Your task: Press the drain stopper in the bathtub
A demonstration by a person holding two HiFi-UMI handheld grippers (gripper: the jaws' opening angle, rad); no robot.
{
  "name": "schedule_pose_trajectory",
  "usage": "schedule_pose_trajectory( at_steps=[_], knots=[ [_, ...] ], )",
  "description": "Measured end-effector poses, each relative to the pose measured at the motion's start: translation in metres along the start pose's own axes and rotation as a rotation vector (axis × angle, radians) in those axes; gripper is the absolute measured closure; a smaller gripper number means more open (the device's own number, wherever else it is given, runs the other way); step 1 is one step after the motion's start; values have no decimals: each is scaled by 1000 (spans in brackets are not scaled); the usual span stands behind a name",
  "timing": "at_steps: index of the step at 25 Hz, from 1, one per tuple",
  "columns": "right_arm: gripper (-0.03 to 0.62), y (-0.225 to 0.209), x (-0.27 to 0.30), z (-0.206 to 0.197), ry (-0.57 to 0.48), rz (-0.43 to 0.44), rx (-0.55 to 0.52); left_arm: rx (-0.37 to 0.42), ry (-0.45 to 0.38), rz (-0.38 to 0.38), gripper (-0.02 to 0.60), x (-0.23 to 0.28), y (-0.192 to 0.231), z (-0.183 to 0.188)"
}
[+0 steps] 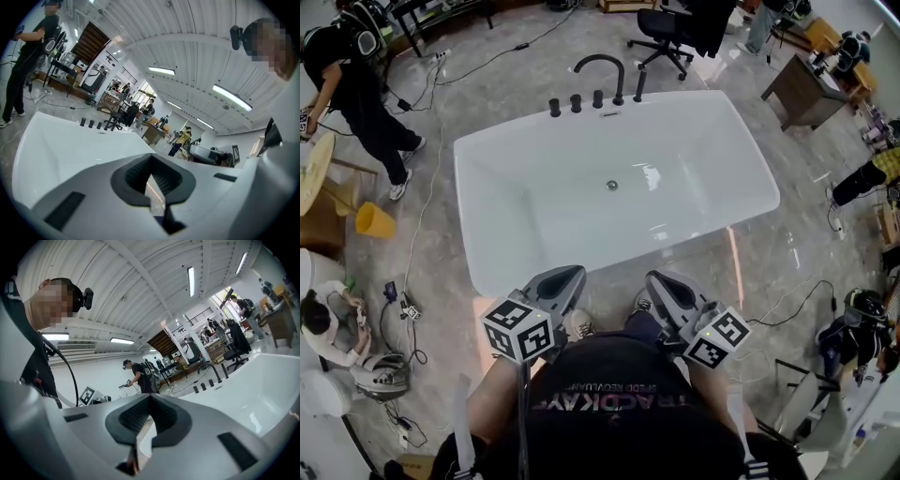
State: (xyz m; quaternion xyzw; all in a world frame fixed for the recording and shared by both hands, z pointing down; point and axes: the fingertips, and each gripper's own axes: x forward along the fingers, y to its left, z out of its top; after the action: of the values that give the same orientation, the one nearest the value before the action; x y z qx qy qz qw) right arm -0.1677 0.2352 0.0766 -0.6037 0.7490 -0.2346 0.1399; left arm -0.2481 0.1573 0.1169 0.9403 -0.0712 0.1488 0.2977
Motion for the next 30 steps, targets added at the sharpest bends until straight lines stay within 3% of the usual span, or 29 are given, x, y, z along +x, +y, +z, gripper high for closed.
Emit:
schedule_pose_trajectory(
  at_steps=[9, 18, 25, 30],
  knots=[
    [582, -40, 7, 14, 25, 11, 6, 13, 37, 69, 577, 22, 5, 1],
    [582, -117, 6, 48, 64, 63, 20, -21, 50, 139, 577, 92, 0, 8],
    [582, -184, -5, 78, 113, 138, 26, -48, 29, 227, 577, 157, -17, 18],
    [582, -208, -9, 77, 151, 186, 32, -56, -2, 289, 577, 172, -21, 17]
  ],
)
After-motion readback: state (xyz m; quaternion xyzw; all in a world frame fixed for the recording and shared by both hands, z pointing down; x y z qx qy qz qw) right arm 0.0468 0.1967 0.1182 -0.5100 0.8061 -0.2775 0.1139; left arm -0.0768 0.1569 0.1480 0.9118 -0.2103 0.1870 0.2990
